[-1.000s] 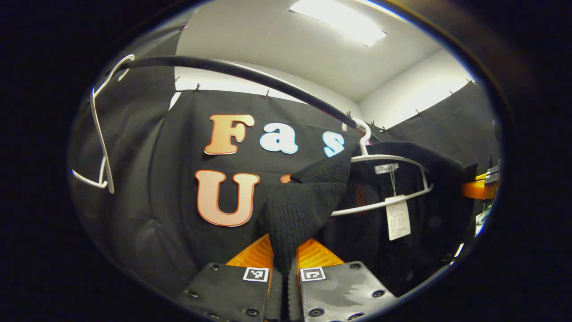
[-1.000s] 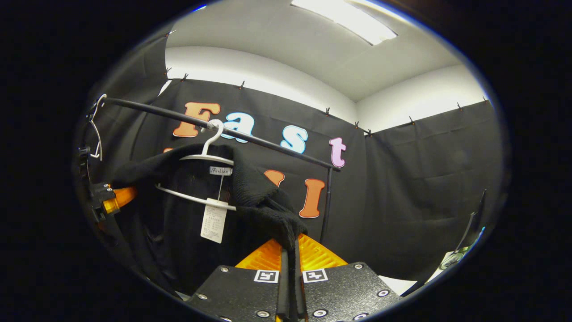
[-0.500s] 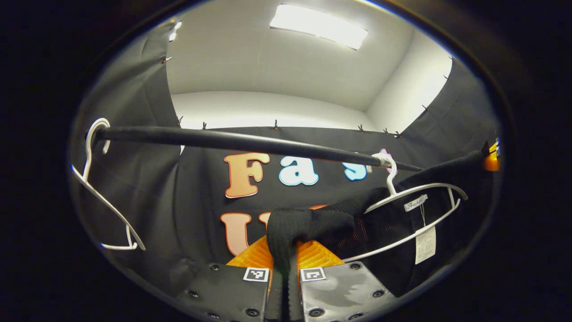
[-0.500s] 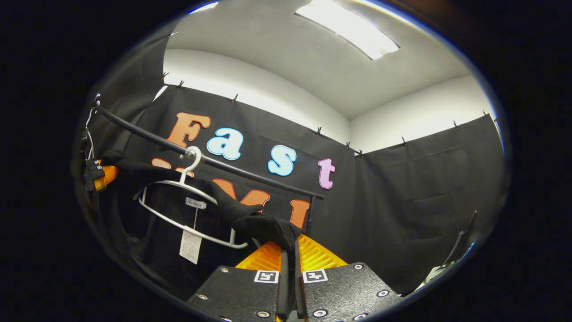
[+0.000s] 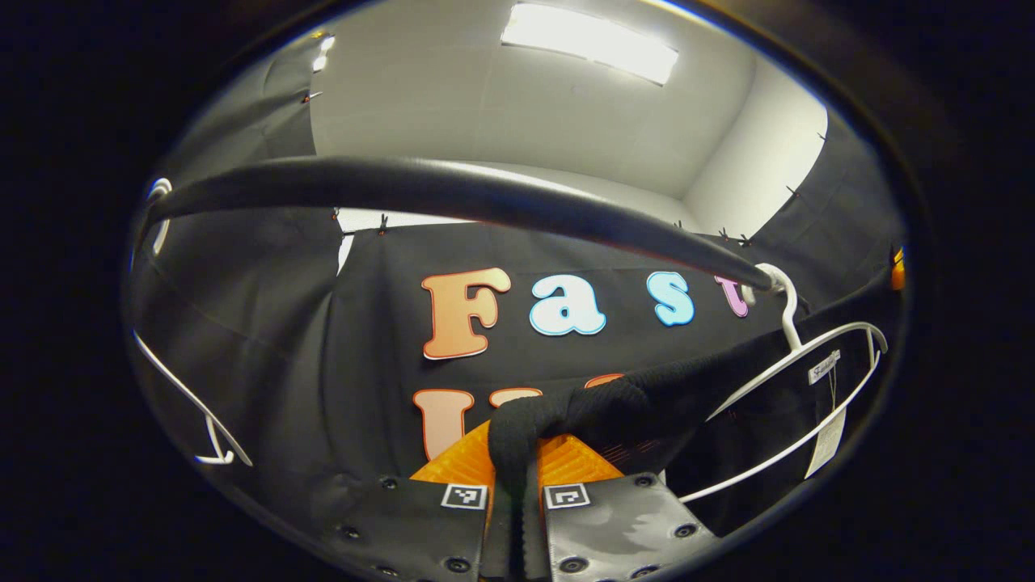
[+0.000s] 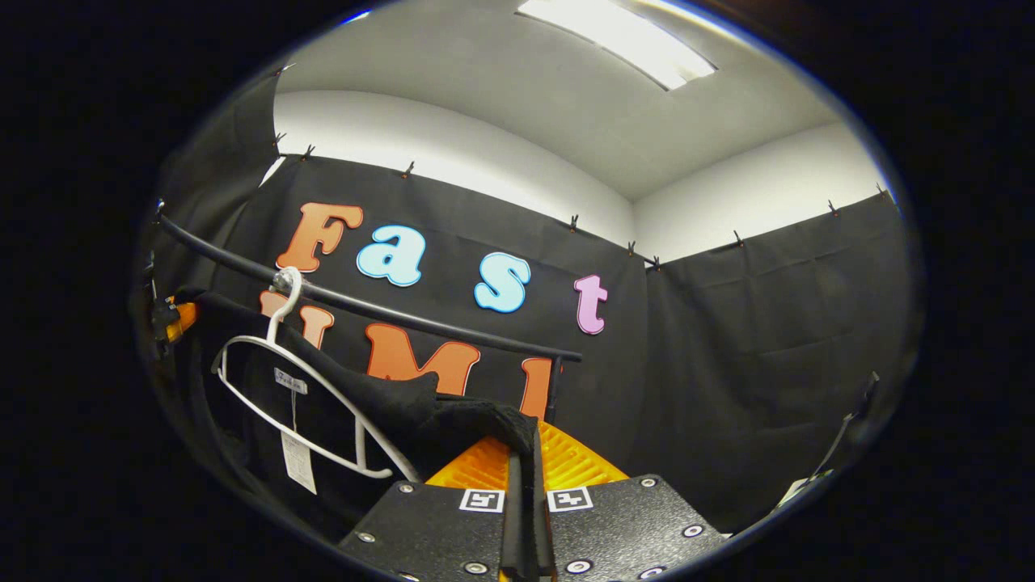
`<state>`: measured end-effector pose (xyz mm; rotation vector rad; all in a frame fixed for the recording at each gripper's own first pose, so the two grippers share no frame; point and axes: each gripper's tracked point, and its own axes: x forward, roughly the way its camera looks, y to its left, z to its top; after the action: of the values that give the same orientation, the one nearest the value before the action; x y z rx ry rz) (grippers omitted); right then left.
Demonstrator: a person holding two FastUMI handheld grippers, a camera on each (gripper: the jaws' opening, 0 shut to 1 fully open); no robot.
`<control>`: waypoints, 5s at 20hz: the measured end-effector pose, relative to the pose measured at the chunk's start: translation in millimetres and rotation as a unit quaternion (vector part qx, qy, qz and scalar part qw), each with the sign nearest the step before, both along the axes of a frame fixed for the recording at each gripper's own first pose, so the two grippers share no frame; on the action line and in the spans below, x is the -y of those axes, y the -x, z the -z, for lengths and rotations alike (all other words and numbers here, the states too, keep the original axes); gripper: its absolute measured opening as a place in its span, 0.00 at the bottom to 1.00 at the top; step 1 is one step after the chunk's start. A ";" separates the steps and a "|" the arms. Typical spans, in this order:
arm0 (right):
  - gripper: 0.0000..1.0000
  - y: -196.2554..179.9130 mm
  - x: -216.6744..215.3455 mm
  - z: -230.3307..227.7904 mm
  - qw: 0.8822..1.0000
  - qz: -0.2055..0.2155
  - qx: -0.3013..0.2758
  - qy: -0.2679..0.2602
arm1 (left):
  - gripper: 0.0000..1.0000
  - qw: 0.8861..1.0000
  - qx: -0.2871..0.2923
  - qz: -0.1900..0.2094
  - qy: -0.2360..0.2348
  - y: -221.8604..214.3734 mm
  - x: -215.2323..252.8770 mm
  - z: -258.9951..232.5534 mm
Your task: Grasp the clothes on the hanger with both hands and then place them into the laundry hamper below.
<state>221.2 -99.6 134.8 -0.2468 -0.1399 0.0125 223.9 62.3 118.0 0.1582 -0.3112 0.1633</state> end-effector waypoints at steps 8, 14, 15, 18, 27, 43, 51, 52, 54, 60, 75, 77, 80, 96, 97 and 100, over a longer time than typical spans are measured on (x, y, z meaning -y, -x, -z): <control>0.05 -33.2 -4.1 58.2 1.000 0.010 -0.018 0.003 | 0.12 0.999 -0.028 -0.024 -0.007 -33.3 -6.7 47.8; 0.04 -31.6 -16.9 99.6 0.998 0.012 -0.039 0.041 | 0.12 0.997 -0.058 -0.039 -0.013 -43.5 -20.6 82.9; 0.04 -30.3 -18.0 106.7 0.998 0.010 -0.047 0.046 | 0.12 0.997 -0.063 -0.040 -0.012 -43.2 -24.3 86.9; 0.05 -25.6 -24.1 128.6 0.997 0.000 -0.068 0.047 | 0.12 0.996 -0.077 -0.046 -0.005 -35.6 -30.9 103.3; 0.04 15.5 -53.7 161.4 0.995 -0.026 -0.086 0.051 | 0.12 0.992 -0.110 -0.063 -0.001 5.1 -45.7 137.4; 0.04 99.1 -144.4 204.6 0.984 -0.113 -0.139 0.005 | 0.12 0.982 -0.186 -0.021 0.015 103.6 0.6 186.4; 0.05 146.1 -182.8 279.6 0.961 -0.162 -0.223 -0.003 | 0.12 0.952 -0.297 0.017 0.067 167.5 37.7 281.9; 0.05 150.4 -182.8 292.9 0.958 -0.159 -0.238 -0.008 | 0.12 0.946 -0.314 0.019 0.075 177.1 39.2 298.2; 0.06 162.7 -183.2 324.4 0.951 -0.155 -0.268 -0.018 | 0.12 0.931 -0.353 0.016 0.088 193.7 37.0 329.5; 0.07 205.4 -171.5 420.3 0.923 -0.129 -0.361 -0.017 | 0.12 0.888 -0.443 0.016 0.118 240.6 43.5 393.4; 0.10 245.1 -147.6 487.2 0.891 -0.088 -0.445 -0.013 | 0.13 0.843 -0.523 0.024 0.127 269.2 56.2 452.0; 0.11 244.6 -148.6 489.0 0.890 -0.086 -0.448 -0.013 | 0.17 0.840 -0.527 0.021 0.126 270.4 55.9 454.0; 0.13 246.9 -149.3 489.3 0.888 -0.084 -0.452 -0.006 | 0.25 0.837 -0.533 0.011 0.126 273.2 53.0 456.4; 0.87 281.1 -141.5 531.7 0.847 -0.071 -0.526 -0.016 | 0.93 0.824 -0.549 0.011 0.139 282.8 49.9 465.7; 0.88 281.1 -140.2 531.1 0.847 -0.070 -0.526 -0.017 | 0.93 0.824 -0.549 0.012 0.139 283.1 49.8 465.7; 0.89 281.2 -138.2 530.5 0.849 -0.067 -0.525 -0.014 | 0.93 0.825 -0.548 0.011 0.135 284.8 48.2 464.7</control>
<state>-60.0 38.6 -395.7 -0.1727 0.9425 0.2818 -60.9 14.1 -346.7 -0.0506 0.8681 0.0699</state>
